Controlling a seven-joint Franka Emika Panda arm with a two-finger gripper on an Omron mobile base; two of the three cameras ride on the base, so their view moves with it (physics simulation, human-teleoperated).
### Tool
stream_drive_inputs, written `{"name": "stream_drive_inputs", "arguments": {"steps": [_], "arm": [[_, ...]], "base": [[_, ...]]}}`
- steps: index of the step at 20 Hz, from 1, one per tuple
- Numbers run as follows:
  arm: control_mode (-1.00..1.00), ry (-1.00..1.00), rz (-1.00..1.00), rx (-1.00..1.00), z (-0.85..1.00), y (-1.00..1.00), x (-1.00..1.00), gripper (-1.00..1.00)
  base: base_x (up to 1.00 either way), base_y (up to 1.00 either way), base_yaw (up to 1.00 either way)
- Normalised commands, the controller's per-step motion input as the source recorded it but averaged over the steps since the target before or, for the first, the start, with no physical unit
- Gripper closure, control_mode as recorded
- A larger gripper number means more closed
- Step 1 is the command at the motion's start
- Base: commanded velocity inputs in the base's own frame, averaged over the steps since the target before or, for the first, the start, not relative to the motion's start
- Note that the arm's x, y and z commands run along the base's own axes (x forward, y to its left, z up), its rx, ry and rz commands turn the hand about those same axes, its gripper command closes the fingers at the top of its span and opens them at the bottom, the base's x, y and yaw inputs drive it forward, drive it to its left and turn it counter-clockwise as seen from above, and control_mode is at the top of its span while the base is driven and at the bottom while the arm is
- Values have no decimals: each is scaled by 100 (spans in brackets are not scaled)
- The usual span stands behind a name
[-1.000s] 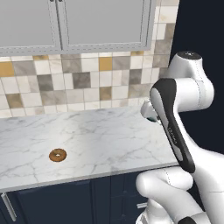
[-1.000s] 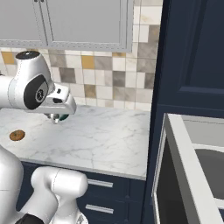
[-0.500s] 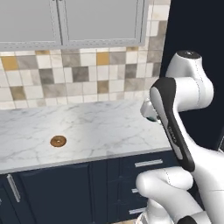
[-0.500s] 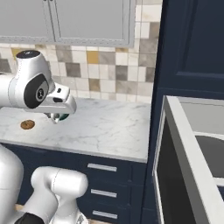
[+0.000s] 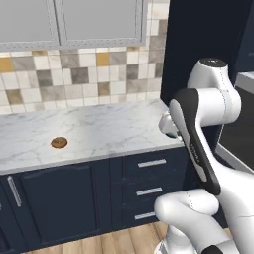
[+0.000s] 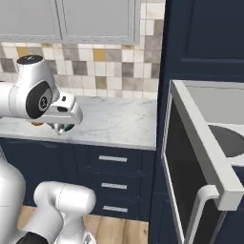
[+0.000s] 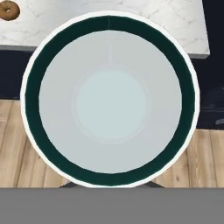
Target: Pick the mug from the counter and place it inside the microwave. Then close the microwave.
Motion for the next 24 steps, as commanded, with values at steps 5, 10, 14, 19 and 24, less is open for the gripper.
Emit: {"name": "stream_drive_inputs", "arguments": {"steps": [5, 10, 14, 19, 24], "arm": [[100, 0, 0, 0, 0, 0, 0, 100], [100, 0, 0, 0, 0, 0, 0, 100], [100, 0, 0, 0, 0, 0, 0, 100], [100, 0, 0, 0, 0, 0, 0, 100], [100, 0, 0, 0, 0, 0, 0, 100]], "base": [[-97, 0, -32], [-92, 0, -45], [-95, 0, -54], [-67, 0, -64], [-3, 42, -75]]}}
